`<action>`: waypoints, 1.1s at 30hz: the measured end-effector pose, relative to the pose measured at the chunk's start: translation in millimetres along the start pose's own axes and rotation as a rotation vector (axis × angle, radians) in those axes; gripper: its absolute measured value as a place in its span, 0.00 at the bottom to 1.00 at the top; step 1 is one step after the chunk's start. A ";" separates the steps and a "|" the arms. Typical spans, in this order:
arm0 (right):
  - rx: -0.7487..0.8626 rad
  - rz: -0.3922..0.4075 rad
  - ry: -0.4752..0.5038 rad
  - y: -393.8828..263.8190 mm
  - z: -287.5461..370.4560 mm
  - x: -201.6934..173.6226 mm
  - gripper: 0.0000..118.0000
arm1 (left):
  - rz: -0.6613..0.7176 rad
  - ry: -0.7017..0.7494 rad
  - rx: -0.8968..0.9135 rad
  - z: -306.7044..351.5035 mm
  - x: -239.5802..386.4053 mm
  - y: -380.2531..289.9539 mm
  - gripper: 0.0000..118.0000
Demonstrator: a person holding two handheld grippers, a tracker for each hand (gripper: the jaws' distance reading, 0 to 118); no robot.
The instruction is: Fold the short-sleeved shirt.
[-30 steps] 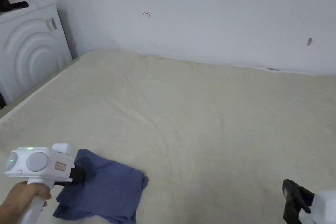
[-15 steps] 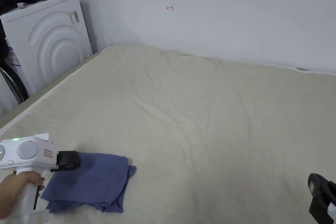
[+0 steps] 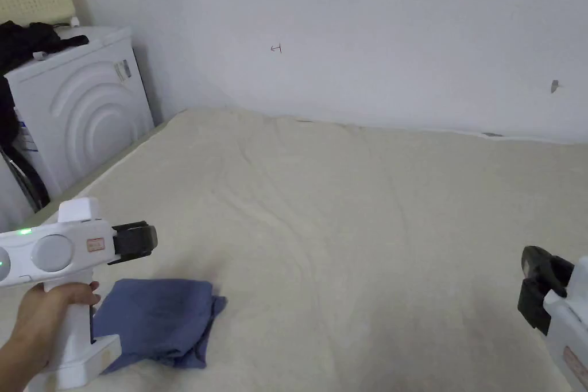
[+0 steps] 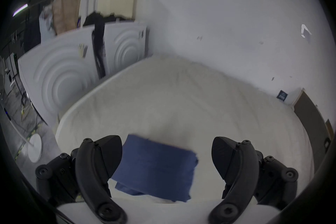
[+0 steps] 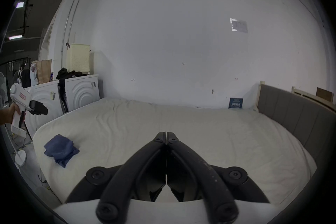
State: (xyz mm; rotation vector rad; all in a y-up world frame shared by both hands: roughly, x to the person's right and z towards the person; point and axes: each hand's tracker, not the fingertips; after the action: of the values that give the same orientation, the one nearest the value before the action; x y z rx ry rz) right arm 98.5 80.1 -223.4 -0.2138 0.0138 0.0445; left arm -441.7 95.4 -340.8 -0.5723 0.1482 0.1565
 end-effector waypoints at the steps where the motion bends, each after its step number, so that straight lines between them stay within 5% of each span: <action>1: 0.012 0.009 -0.008 5.4 4.8 1.7 0.02 | -0.025 -0.006 0.036 11.9 10.4 2.9 0.88; 15: 0.143 0.081 -0.107 52.1 67.7 41.8 0.02 | -0.155 -0.165 0.527 143.0 180.0 -28.6 0.89; 29: 0.179 0.067 -0.199 38.7 93.8 86.3 0.02 | -0.181 -0.248 0.587 132.7 268.8 -114.2 0.89; 31: 0.173 0.062 -0.207 34.1 92.9 91.2 0.02 | -0.193 -0.269 0.602 129.7 272.0 -122.1 0.80; 33: 0.167 0.058 -0.212 30.9 93.4 95.2 0.02 | -0.194 -0.278 0.600 132.9 278.9 -125.5 0.57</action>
State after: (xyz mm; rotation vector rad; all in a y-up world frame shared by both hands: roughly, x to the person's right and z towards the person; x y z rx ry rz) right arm 193.0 134.2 -140.5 -0.0406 -0.1871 0.1236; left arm -132.8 93.8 -215.4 0.0379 -0.1311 -0.0023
